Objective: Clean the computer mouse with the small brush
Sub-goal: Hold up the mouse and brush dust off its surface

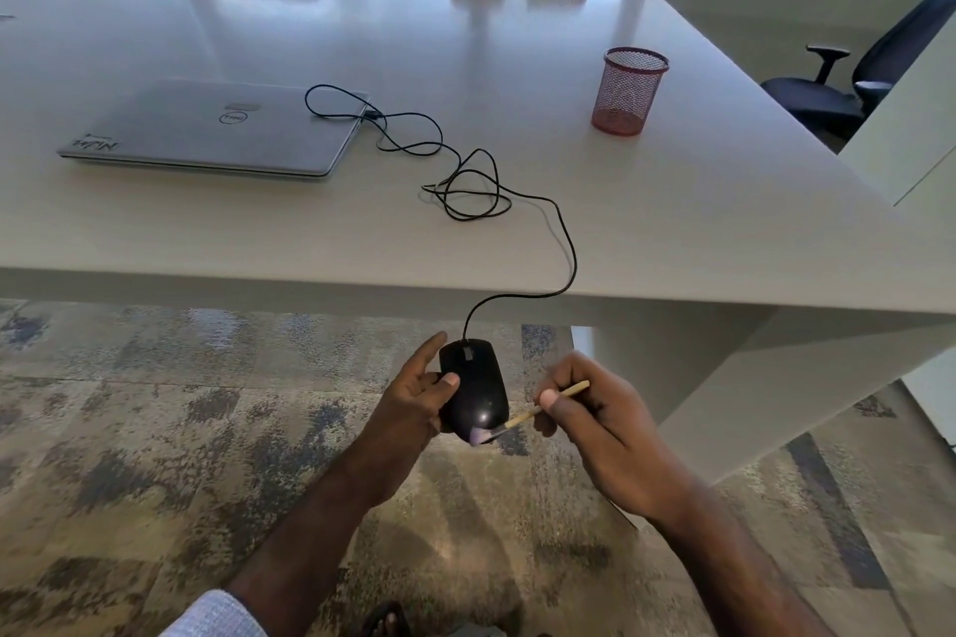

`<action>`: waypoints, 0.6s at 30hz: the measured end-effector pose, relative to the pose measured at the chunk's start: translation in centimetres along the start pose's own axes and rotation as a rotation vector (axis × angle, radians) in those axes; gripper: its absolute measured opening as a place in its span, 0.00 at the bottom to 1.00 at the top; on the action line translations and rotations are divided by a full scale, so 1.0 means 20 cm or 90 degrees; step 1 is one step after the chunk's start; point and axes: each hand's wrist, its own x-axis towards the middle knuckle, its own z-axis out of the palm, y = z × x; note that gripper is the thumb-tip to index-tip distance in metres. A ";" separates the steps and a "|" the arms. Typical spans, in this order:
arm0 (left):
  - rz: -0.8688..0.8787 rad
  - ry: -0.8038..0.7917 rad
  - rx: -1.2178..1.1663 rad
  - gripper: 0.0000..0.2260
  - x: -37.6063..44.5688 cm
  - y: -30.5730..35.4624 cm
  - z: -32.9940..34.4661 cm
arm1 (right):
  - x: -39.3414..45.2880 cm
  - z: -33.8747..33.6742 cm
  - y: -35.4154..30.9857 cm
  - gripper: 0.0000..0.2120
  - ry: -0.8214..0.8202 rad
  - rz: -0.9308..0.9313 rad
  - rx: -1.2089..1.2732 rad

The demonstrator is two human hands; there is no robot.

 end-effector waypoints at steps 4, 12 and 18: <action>-0.007 0.032 0.006 0.18 0.01 -0.01 0.00 | 0.01 -0.02 0.00 0.08 0.048 -0.015 0.017; 0.000 0.029 -0.006 0.15 0.00 -0.02 -0.01 | 0.00 0.00 0.01 0.08 0.066 -0.016 -0.014; -0.011 0.058 -0.020 0.16 0.01 -0.02 -0.02 | 0.00 -0.02 0.01 0.07 0.085 -0.024 -0.041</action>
